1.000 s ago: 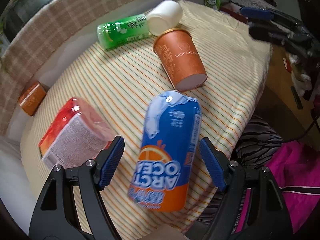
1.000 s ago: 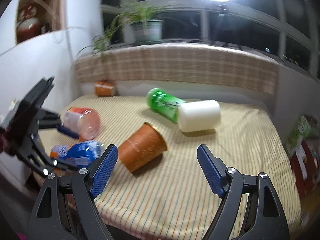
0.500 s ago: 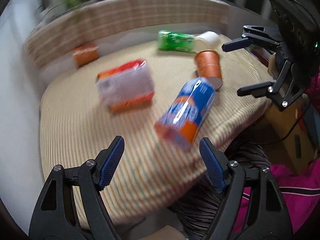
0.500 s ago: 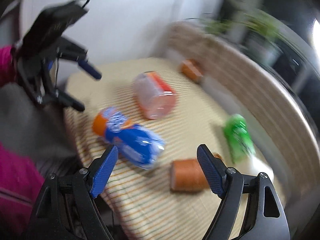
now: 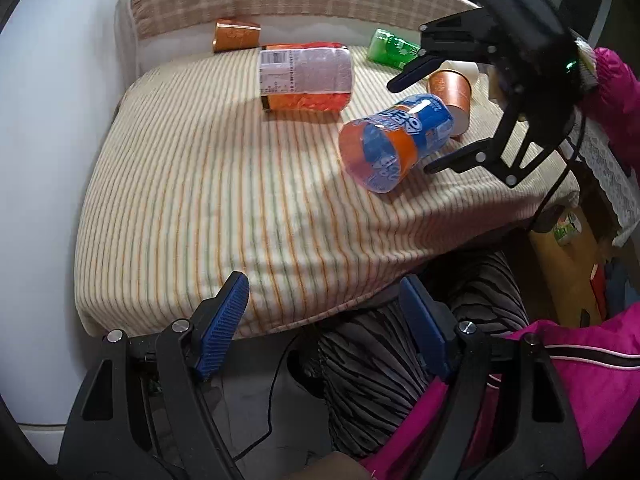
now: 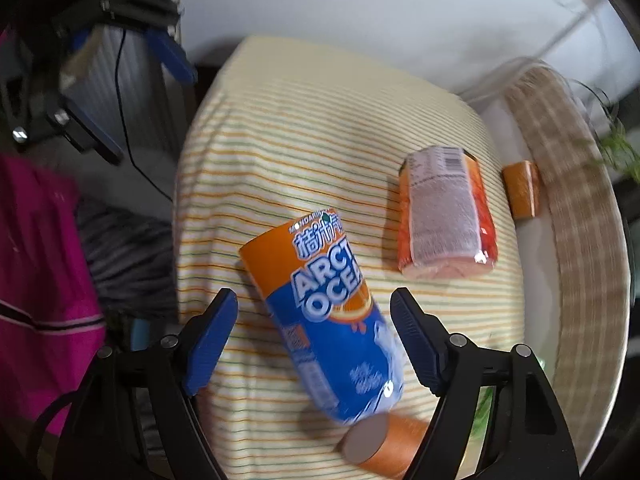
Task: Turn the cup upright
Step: 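Bring the right tool to the blue can and close on it, then lift the blue can with the right tool and rotate it upright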
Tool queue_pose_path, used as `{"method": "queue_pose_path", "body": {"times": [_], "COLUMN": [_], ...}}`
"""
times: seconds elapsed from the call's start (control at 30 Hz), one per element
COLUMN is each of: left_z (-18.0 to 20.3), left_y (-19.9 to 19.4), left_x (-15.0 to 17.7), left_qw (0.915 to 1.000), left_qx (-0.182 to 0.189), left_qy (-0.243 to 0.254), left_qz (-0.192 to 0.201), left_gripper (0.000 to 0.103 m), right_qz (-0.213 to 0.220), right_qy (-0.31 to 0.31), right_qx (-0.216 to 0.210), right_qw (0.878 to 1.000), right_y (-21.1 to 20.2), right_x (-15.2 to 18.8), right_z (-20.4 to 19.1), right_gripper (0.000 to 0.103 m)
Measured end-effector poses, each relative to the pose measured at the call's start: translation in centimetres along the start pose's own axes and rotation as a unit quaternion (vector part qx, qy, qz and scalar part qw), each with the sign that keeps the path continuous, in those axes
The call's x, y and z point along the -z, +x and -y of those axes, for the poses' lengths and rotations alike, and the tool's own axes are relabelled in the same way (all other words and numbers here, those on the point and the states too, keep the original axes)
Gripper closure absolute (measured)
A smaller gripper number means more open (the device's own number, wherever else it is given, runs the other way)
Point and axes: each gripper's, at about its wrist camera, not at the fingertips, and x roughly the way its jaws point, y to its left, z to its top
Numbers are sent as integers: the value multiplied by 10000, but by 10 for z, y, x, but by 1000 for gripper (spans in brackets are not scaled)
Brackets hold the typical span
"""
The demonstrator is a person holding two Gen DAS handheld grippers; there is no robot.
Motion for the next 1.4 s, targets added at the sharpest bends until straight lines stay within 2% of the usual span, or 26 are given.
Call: {"method": "queue_pose_path", "body": {"times": [0.2,0.3,0.43,0.6,0.7,0.8,0.87,1.0,1.27,1.4], "left_z": [-11,-17,-22,-22,-21,-19,-18,-14,-6,-3], "left_y": [-4,-4,-6,-10,-9,-7,-6,-4,-4,-4], "left_x": [-1,-2,-2,-7,-12,-16,-19,-24,-28,-29], "left_qw": [9998,9997,9995,9989,9987,9984,9983,9980,9975,9974], "left_qx": [19,35,31,63,81,155,157,229,305,339], "left_qy": [-102,-158,-238,-247,-226,-218,-209,-143,-25,0], "left_qz": [146,176,224,381,452,492,526,566,631,632], "left_gripper": [23,23,23,23,23,23,23,23,23,23], "right_qz": [-439,-573,-488,-41,408,963,1402,1965,2624,2716], "right_qy": [-523,-587,-443,378,1197,2163,2890,3929,5138,5444], "right_qx": [-44,-40,-17,-35,-1,127,204,401,871,1221], "right_qw": [9977,9966,9978,9993,9920,9715,9468,8974,8121,7842], "right_y": [20,28,29,15,3,-5,-13,-18,-18,-14], "right_x": [-11,-12,-14,-7,5,20,36,62,90,96], "right_z": [-5,-7,-4,13,30,43,50,51,50,48], "right_gripper": [30,37,39,39,39,39,40,40,40,41]}}
